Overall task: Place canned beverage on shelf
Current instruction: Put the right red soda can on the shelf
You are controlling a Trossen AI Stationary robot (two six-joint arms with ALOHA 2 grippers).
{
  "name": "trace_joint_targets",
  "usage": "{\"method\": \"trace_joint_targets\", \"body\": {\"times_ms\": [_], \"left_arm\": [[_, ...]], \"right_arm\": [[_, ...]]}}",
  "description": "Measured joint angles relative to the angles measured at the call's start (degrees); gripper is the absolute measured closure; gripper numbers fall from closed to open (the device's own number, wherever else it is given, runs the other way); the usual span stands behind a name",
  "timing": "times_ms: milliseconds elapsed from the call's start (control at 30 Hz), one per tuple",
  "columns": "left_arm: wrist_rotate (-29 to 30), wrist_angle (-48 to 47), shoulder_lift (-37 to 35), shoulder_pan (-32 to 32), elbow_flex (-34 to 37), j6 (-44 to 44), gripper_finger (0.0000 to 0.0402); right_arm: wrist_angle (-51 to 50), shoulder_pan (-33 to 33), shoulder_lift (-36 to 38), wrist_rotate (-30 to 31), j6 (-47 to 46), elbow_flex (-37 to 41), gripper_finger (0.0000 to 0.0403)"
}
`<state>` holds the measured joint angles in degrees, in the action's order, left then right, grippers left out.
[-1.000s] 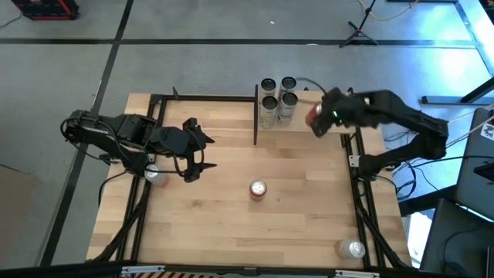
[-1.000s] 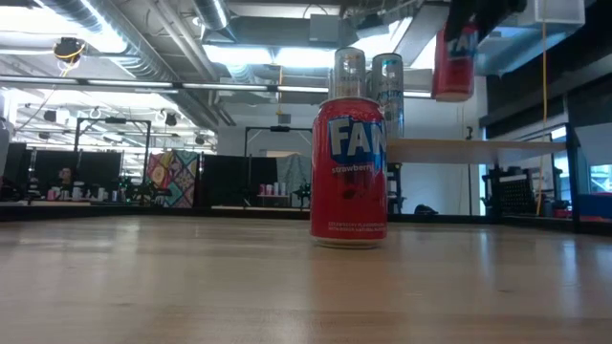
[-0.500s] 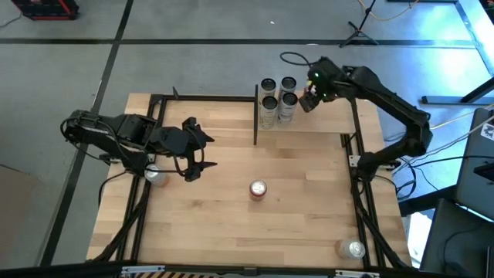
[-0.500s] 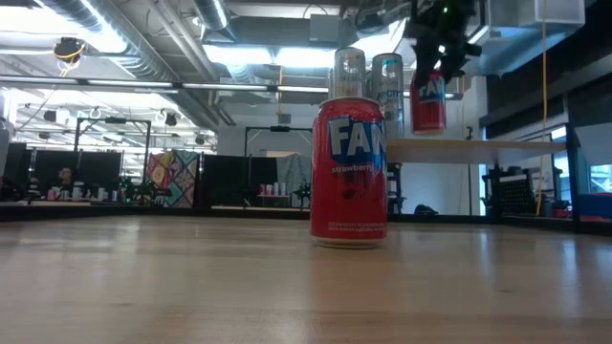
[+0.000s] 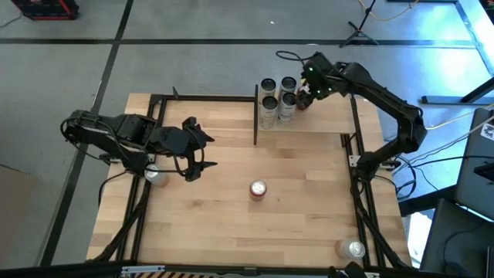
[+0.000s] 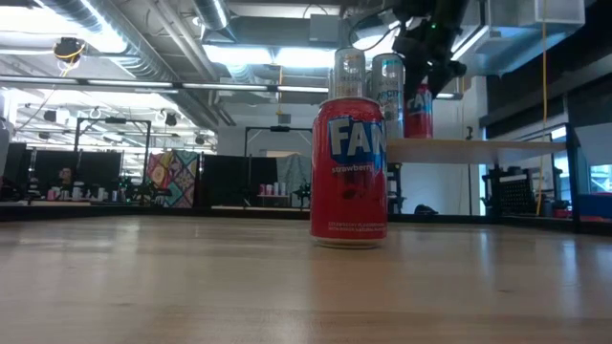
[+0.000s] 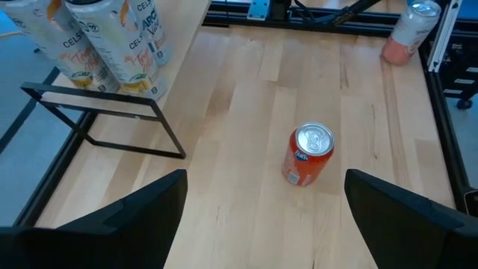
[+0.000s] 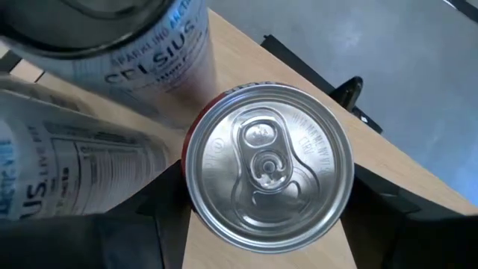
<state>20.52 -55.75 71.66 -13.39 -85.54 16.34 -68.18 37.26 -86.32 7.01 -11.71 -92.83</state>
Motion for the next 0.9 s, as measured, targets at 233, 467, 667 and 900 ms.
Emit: {"method": "trace_joint_targets", "body": {"times_ms": [233, 467, 667, 900], "left_arm": [[0.48, -0.09, 0.0, -0.02, -0.02, -0.37, 0.005], [1.37, -0.11, 0.0, -0.02, -0.02, -0.39, 0.005], [1.42, -0.11, 0.0, -0.01, -0.02, -0.42, 0.005], [1.49, -0.11, 0.0, 0.0, -0.02, -0.44, 0.005]], "right_arm": [[1.66, 0.8, 0.09, -1.07, -0.06, 2.13, 0.0155], [1.97, 0.65, 0.11, -0.77, 0.08, 2.4, 0.0113], [1.1, 0.65, -0.12, -1.03, 0.45, 1.7, 0.0024], [-4.65, 0.63, -0.13, -1.12, 1.49, -5.69, 0.0016]]}}
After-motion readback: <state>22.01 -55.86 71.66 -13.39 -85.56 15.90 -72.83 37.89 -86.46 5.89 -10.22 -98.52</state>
